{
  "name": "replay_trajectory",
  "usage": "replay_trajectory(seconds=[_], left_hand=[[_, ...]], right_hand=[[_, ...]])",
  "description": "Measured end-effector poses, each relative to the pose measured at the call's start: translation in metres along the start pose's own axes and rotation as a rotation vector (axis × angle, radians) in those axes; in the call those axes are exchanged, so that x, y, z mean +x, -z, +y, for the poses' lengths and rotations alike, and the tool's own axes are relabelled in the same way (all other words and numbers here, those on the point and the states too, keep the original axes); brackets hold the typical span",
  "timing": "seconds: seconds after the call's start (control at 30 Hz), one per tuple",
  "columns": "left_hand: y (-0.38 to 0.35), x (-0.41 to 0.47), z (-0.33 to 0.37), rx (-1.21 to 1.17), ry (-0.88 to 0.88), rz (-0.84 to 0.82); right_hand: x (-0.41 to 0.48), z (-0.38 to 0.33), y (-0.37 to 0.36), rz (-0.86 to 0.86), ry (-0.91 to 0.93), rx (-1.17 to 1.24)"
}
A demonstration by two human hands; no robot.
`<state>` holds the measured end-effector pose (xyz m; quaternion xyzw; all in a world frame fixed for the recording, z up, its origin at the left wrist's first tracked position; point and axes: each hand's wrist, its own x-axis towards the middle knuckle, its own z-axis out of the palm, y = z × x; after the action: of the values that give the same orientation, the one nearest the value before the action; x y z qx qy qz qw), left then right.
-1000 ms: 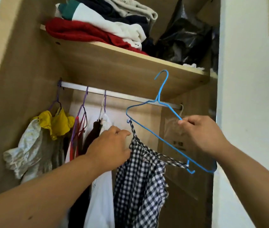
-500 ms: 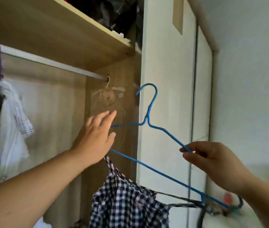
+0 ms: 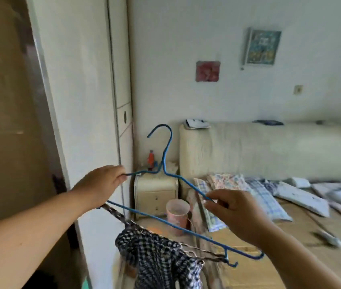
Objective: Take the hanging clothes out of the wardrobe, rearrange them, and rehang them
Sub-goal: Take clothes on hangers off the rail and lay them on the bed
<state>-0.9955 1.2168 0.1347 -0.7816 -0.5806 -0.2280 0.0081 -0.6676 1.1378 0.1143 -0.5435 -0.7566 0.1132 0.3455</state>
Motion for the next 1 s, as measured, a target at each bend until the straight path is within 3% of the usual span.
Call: replay_trajectory(seconds=[0.2, 0.4, 0.53, 0.77, 1.0], left_hand=[[-0.076, -0.009, 0.091, -0.135, -0.274, -0.216], [-0.165, -0.045, 0.188, -0.238, -0.468, -0.330], [-0.213, -0.082, 0.244, -0.173, -0.569, -0.512], [-0.249, -0.158, 0.367, -0.010, -0.697, -0.863], [-0.273, -0.263, 0.498, -0.034, -0.727, -1.033]], right_hand=[[-0.127, 0.055, 0.022, 0.119, -0.274, -0.295], [-0.257, 0.095, 0.046, 0.049, -0.525, -0.475], [-0.348, 0.103, 0.064, -0.003, -0.708, -0.459], [-0.488, 0.108, 0.113, -0.299, -1.067, -0.208], [-0.637, 0.114, 0.167, -0.210, -1.301, -0.044]])
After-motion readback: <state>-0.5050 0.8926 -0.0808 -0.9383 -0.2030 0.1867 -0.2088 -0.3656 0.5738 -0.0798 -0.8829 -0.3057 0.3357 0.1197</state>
